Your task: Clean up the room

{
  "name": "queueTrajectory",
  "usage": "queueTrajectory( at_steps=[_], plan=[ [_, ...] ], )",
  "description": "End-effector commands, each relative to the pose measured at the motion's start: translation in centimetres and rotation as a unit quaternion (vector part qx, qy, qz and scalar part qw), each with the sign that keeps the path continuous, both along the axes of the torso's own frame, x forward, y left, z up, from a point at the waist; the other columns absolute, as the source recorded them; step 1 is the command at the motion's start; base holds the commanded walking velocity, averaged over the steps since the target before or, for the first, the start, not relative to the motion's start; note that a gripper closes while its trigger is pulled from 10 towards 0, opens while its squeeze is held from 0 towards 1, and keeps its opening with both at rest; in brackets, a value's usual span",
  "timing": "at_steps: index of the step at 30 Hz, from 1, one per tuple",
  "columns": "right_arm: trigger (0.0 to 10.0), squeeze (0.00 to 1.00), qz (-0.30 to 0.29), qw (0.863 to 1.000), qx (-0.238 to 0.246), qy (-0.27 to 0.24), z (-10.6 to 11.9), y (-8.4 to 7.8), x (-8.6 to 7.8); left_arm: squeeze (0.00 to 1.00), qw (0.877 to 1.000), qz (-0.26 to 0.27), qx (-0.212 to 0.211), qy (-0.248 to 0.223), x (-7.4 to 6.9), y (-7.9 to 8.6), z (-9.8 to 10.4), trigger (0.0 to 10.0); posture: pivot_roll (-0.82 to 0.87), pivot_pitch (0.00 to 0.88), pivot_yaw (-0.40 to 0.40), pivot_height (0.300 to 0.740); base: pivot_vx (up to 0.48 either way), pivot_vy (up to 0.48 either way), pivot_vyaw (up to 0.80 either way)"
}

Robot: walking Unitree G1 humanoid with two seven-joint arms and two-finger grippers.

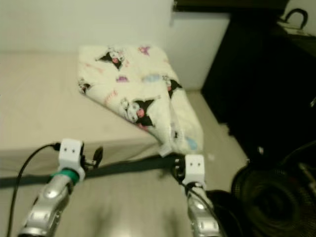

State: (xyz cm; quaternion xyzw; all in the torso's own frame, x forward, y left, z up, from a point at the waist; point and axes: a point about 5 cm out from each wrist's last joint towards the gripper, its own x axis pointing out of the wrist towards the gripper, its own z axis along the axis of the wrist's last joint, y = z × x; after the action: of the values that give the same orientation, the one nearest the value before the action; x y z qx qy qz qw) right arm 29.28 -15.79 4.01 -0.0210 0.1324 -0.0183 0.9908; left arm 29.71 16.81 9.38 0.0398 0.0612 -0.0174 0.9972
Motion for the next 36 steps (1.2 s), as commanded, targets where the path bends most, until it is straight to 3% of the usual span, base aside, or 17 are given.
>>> queueTrajectory(
  at_steps=[1,4,8,13,23,32,36],
  plan=[
    [10.0,0.00,-0.007,1.000,-0.001,0.011,-0.5,-0.5,-0.4,0.00,1.000,0.002,-0.011,0.011,-0.2,-0.2,-0.5,10.0,0.09,0.018,-0.006,0.740,0.000,-0.322,0.00],
    [10.0,0.00,-0.008,1.000,-0.001,0.011,-0.5,-0.5,-0.3,0.00,0.998,0.019,-0.057,0.009,-0.1,0.0,-0.2,10.0,0.08,0.019,-0.005,0.740,0.000,-0.107,0.00],
    [10.0,0.00,-0.007,1.000,-0.001,0.011,-0.5,-0.4,-0.3,0.00,0.997,0.018,-0.078,0.004,0.0,0.0,0.1,10.0,0.08,0.019,-0.005,0.740,0.000,0.360,0.00],
    [10.0,0.00,-0.007,1.000,-0.001,0.011,-0.5,-0.4,-0.3,0.00,0.997,0.016,-0.073,0.002,0.1,0.0,0.2,10.0,0.08,0.019,-0.005,0.740,0.000,0.480,0.00],
    [10.0,0.00,-0.004,1.000,0.001,0.011,-0.5,-0.3,-0.2,0.00,0.999,0.014,-0.038,-0.010,0.1,0.1,0.2,10.0,0.08,0.000,-0.009,0.740,0.000,0.000,0.00],
    [10.0,0.00,0.015,1.000,-0.015,0.014,-0.5,0.0,0.0,0.00,0.999,0.013,-0.040,-0.015,0.3,0.2,0.4,10.0,0.08,0.000,-0.012,0.740,0.174,0.000,0.00],
    [10.0,0.00,0.020,1.000,-0.017,0.016,-0.5,0.3,0.0,0.00,0.999,0.017,-0.042,-0.019,0.4,0.3,0.5,10.0,0.08,0.000,-0.013,0.740,0.337,0.000,0.80]
  ],
)
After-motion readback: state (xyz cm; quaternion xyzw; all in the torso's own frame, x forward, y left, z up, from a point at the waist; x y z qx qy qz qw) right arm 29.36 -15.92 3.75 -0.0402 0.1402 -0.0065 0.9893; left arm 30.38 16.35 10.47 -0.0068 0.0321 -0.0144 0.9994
